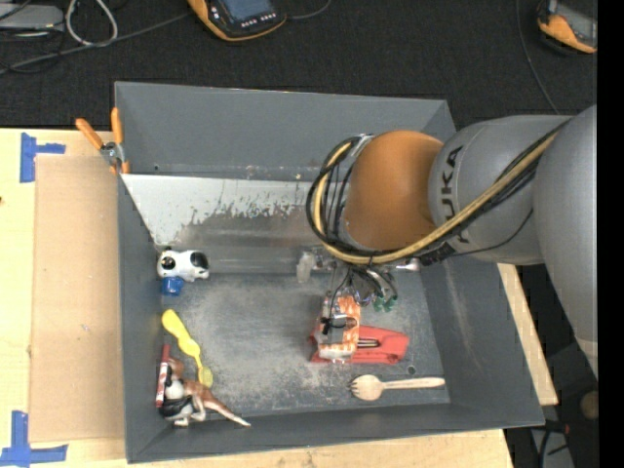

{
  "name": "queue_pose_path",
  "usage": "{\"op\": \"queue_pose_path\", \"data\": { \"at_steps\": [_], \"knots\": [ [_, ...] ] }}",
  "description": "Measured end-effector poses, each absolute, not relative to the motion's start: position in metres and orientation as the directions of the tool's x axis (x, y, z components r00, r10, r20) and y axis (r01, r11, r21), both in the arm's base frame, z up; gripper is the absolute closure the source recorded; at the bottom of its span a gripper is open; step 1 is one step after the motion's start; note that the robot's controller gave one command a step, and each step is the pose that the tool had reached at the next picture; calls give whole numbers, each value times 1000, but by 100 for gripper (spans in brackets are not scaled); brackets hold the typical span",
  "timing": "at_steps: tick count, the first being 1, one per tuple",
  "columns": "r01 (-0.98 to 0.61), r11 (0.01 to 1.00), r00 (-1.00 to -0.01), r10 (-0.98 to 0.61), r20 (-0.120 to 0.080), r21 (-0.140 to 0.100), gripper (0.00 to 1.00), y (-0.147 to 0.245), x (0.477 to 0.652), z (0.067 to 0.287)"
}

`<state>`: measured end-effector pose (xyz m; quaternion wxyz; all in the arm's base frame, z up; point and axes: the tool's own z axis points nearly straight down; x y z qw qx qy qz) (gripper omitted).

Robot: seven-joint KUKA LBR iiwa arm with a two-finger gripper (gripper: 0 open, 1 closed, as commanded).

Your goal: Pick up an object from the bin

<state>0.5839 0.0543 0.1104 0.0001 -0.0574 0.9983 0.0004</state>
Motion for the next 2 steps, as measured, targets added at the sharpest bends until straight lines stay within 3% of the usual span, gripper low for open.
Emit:
{"op": "queue_pose_path", "data": {
  "at_steps": [1,2],
  "knots": [
    [-207,978,-978,-207,-6,5,0,-8,562,87],
    [-178,984,-984,-178,-2,5,0,-38,567,82]
  ]
}}
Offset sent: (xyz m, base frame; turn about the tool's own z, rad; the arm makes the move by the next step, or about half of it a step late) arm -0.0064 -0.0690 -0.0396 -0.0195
